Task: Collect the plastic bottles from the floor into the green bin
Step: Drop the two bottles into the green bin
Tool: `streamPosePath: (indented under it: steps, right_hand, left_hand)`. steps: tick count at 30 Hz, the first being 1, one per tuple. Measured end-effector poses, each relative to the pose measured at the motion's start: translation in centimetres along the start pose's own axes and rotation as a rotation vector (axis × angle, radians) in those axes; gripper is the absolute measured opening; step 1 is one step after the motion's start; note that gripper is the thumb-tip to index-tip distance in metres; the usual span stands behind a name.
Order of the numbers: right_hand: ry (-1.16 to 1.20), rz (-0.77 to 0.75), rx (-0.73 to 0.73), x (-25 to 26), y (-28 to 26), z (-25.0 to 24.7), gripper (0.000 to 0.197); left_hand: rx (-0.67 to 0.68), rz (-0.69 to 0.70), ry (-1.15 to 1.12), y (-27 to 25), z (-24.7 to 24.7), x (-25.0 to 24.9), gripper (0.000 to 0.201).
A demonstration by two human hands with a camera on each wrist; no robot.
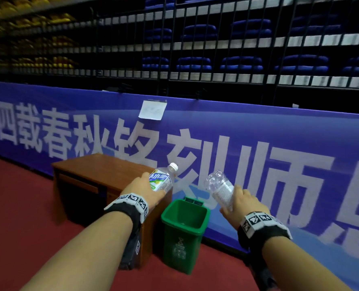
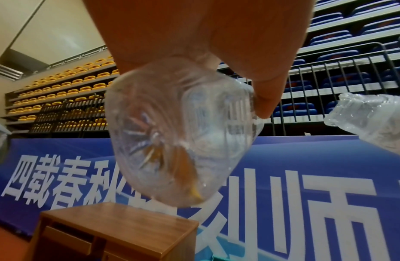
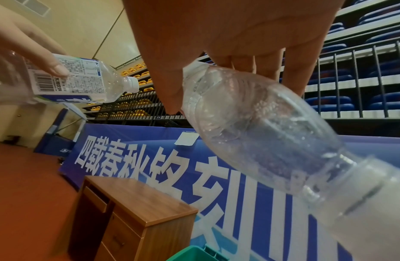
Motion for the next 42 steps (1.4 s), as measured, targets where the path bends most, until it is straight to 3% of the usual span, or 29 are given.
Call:
streamPosePath:
  steps: [5, 10, 19, 30, 38, 42]
  right_hand:
    - [0.003, 0.02, 0.018, 1.3, 7.6, 4.4, 0.061]
    - [-0.008, 0.079, 0.032, 1.1, 14.7, 6.5, 0.076]
    - [-0.017, 0.166, 0.087, -3.2, 26.0, 13.2, 0.079]
    - [-0.023, 0.07, 0.113, -7.7, 44.5, 20.2, 0.085]
    - [0.021, 0.007, 0.119, -6.1, 57.1, 26.6, 0.082]
    - [-0.004, 0.01, 0.145, -5.6, 63.5, 30.0, 0.083]
  left_hand:
    - [0.055, 0.033, -0.004, 9.3, 3.8, -0.2, 0.052]
    - [0.124, 0.071, -0.062, 17.8, 6.6, -1.9, 0.052]
    - [0.157, 0.109, 0.005, 30.4, 14.8, -6.0, 0.055]
    - [0.108, 0.002, -0.057, 45.5, 20.4, -10.8, 0.052]
    - [0.126, -0.077, -0.092, 56.9, 24.8, -9.8, 0.045]
    - [0.157, -0.026, -0.038, 63.9, 28.1, -10.8, 0.059]
Point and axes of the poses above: each hand's wrist, its own y-axis towards the middle knuckle, its own z-axis out of the palm, x = y × z, the point moved 4 cm from there along y, towards the middle knuckle, and after that the axes turned 11 degrees about -z, right-handed, at the moved point
